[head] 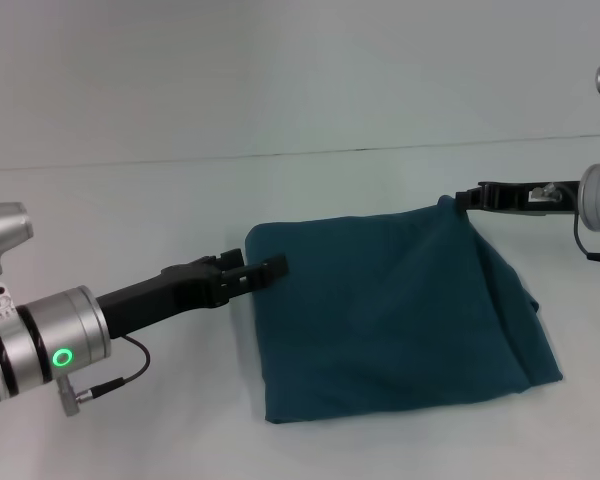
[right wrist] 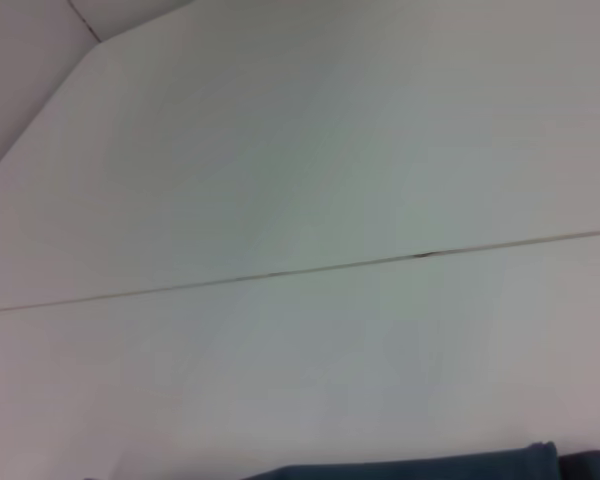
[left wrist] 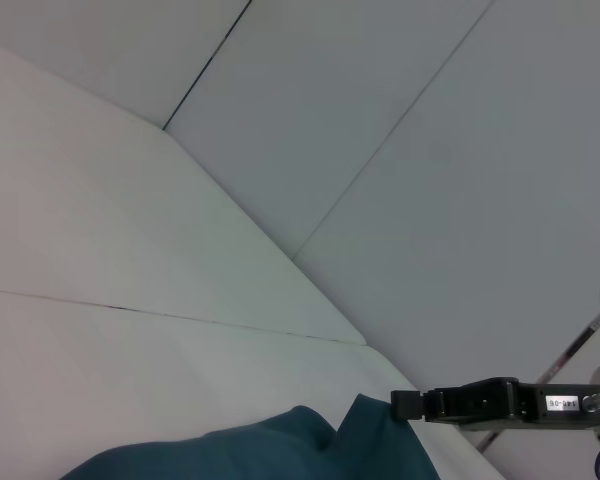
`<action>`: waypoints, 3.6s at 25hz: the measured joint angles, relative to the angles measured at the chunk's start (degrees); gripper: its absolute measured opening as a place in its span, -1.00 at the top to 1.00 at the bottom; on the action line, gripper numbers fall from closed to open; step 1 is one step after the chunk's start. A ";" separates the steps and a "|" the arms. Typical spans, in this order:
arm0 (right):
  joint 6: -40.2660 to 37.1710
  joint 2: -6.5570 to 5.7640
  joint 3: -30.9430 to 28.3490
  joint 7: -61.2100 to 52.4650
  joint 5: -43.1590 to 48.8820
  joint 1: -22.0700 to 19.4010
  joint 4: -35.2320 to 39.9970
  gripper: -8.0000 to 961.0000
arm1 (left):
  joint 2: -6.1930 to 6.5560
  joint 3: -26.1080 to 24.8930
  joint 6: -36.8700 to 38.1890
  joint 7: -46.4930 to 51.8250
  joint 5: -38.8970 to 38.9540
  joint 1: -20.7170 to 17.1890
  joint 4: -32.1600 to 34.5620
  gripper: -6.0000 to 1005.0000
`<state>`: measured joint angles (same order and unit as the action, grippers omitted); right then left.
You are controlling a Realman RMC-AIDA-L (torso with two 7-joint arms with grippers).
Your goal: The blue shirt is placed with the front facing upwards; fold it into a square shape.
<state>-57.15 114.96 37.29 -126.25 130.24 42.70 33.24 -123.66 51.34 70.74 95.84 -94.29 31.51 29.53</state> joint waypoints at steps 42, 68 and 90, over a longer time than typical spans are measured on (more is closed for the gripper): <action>-0.05 -0.20 0.95 0.86 0.29 -1.12 0.13 -0.15 | -0.09 -0.07 -0.88 0.62 0.00 1.46 0.00 -0.89; 10.26 4.56 10.00 9.01 0.09 4.29 -3.24 -0.20 | -0.09 -0.03 -0.87 0.66 -0.45 0.99 -0.10 -0.89; 11.83 4.63 11.59 9.79 0.12 5.79 -5.81 0.12 | 0.00 -0.04 -1.24 1.31 -0.44 0.94 -0.18 -0.88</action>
<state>-45.31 119.60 48.88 -116.46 130.36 48.49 27.43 -123.66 51.30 69.50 97.15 -94.74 32.45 29.35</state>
